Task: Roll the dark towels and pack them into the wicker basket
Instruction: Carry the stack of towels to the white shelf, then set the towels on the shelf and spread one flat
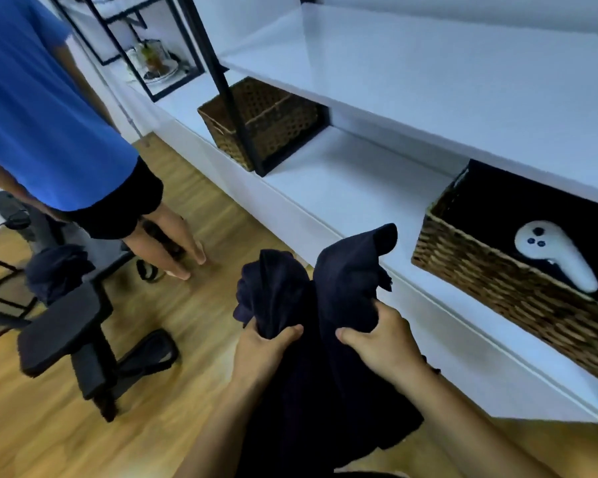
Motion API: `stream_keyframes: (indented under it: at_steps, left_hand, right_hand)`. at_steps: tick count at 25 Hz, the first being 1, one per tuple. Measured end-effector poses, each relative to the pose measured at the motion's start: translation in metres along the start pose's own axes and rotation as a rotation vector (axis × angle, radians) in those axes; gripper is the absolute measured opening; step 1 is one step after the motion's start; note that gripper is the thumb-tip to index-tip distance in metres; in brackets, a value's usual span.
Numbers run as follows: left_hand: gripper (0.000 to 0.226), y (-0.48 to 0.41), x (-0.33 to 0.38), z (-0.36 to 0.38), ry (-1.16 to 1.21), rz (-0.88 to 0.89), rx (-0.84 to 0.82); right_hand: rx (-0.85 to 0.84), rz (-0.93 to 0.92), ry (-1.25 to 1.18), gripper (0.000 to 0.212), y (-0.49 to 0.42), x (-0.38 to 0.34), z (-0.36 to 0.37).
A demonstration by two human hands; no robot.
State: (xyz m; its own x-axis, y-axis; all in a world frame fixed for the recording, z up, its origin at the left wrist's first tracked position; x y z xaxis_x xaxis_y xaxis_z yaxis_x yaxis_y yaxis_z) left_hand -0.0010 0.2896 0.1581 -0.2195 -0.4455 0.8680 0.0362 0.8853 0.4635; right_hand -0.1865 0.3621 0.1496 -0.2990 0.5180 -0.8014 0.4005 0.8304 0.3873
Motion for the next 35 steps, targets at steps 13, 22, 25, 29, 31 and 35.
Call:
stream_keyframes:
  at_steps: [13, 22, 25, 29, 31, 35]
  left_hand:
    - [0.036, -0.255, 0.18, 0.055, -0.314, 0.076, -0.38]
    - [0.029, -0.326, 0.252, 0.06, -0.203, 0.129, -0.559]
    - [0.038, -0.372, 0.241, 0.066, -0.255, 0.173, -0.652]
    - [0.042, -0.43, 0.223, 0.094, -0.3, 0.183, -0.741]
    - [0.035, -0.446, 0.23, 0.107, -0.212, 0.201, -0.786]
    - [0.016, -0.481, 0.266, 0.141, -0.028, 0.323, -0.846]
  right_hand:
    - [0.364, 0.201, -0.18, 0.02, -0.196, -0.134, 0.016]
    - [0.573, 0.213, -0.327, 0.017, -0.248, -0.194, 0.018]
    - [0.691, 0.262, -0.342, 0.026, -0.273, -0.194, 0.051]
    - [0.717, 0.289, -0.447, 0.033, -0.324, -0.176, 0.074]
    - [0.73, 0.243, -0.53, 0.031, -0.34, -0.173, 0.062]
    - [0.812, 0.059, -0.706, 0.023, -0.355, -0.167, 0.008]
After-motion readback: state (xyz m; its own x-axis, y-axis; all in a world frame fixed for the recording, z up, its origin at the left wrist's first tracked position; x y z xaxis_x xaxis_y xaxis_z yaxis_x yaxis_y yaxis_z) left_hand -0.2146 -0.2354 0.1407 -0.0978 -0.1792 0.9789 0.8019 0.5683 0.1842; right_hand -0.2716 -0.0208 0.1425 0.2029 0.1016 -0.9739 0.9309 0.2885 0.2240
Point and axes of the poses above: each hand's wrist, its own y-axis away from the middle knuckle, its own z-axis out of the palm, x = y × z, the point moved 1 cm from there along -y, towards the middle knuckle, and after that the axes turned 11 degrees about y, right-handed, at the moved point
